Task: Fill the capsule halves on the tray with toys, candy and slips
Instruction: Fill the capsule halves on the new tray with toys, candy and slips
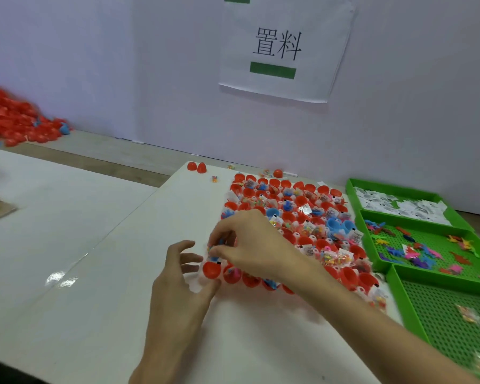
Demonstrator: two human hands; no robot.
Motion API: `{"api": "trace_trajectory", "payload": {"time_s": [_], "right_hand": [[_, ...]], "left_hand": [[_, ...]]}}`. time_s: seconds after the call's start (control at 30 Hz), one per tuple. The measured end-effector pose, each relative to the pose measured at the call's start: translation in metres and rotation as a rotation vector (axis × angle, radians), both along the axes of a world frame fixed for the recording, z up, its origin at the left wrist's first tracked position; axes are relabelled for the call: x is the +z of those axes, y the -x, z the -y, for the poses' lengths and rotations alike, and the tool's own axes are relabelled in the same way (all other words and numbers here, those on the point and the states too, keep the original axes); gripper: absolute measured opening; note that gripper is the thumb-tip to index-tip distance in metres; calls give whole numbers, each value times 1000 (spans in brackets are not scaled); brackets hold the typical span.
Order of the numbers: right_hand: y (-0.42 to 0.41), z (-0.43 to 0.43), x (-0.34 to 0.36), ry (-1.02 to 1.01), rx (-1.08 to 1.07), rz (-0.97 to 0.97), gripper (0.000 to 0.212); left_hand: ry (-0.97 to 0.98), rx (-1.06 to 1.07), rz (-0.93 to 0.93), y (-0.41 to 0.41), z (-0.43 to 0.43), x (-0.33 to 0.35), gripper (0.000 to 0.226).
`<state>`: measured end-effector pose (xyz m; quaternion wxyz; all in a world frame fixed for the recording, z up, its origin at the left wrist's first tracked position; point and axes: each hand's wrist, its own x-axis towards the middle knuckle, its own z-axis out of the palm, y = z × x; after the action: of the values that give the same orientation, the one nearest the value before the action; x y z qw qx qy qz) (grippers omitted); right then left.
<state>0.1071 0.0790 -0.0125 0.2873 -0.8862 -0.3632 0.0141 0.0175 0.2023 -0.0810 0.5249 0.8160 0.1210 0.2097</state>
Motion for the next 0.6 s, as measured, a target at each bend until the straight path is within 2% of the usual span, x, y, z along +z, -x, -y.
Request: {"api": "trace_trajectory", "payload": {"time_s": [0.23,0.6], "right_hand": [[6,-6,-11,63,-7,25,17],[15,-15,-6,200,7,106,13]], "left_hand": [[-51,20,64,-1,-4,-7,50],[-31,37,113,0,-4,-12,52]]}}
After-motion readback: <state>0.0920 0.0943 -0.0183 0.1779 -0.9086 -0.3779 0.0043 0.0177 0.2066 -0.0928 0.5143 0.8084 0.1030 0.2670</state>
